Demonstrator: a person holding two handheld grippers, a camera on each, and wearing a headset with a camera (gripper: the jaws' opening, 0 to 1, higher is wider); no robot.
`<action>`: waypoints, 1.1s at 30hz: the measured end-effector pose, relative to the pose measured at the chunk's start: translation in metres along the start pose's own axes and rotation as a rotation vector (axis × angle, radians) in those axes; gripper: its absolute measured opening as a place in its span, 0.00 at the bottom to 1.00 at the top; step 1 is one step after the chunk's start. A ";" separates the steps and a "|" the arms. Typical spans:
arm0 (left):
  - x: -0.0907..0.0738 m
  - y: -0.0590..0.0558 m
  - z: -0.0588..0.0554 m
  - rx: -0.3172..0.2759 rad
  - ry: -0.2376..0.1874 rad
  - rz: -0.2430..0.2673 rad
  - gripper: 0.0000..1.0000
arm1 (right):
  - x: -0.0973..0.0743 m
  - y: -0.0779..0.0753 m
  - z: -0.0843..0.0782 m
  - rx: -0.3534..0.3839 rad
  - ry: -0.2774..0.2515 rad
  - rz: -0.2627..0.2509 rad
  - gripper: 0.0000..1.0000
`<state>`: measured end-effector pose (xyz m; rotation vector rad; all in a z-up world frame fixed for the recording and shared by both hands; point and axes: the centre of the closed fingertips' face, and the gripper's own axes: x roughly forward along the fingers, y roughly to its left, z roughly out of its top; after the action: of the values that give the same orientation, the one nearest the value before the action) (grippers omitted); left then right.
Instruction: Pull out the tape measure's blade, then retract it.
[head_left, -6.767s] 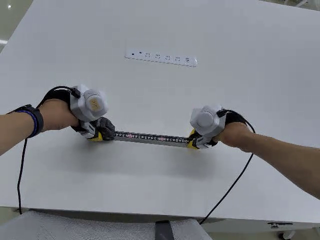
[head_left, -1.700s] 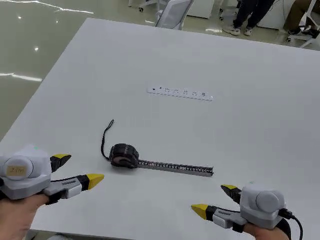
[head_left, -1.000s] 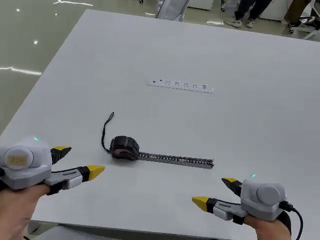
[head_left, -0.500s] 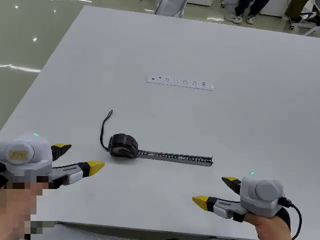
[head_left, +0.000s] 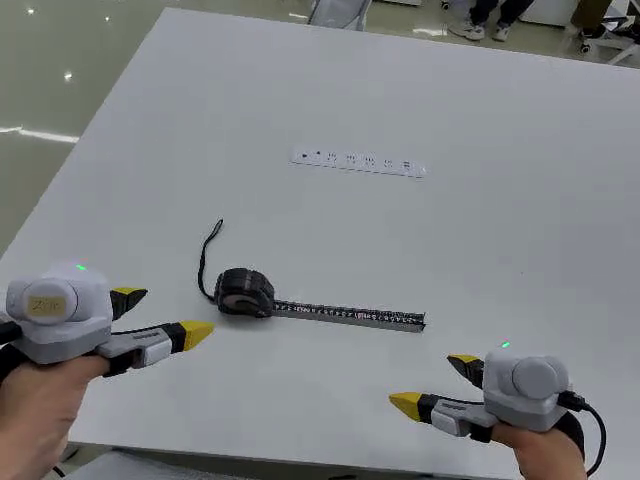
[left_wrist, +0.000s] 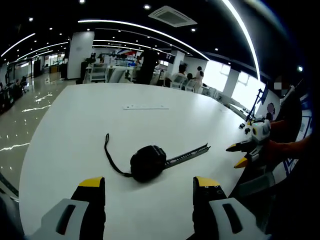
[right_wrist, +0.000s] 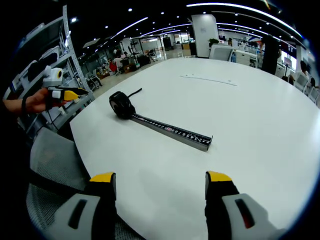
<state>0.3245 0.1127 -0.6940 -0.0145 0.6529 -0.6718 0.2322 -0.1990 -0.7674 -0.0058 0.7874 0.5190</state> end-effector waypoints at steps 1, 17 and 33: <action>0.001 0.000 0.000 0.000 0.002 0.001 0.68 | 0.000 0.000 0.000 -0.001 0.000 0.000 0.74; 0.012 0.001 0.001 -0.010 0.018 0.005 0.68 | 0.005 -0.013 0.003 0.003 0.010 -0.003 0.72; 0.039 -0.008 0.006 -0.082 0.026 0.016 0.68 | 0.010 -0.039 0.010 -0.004 0.022 -0.014 0.69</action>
<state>0.3462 0.0822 -0.7088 -0.0767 0.7046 -0.6303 0.2619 -0.2264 -0.7742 -0.0205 0.8077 0.5074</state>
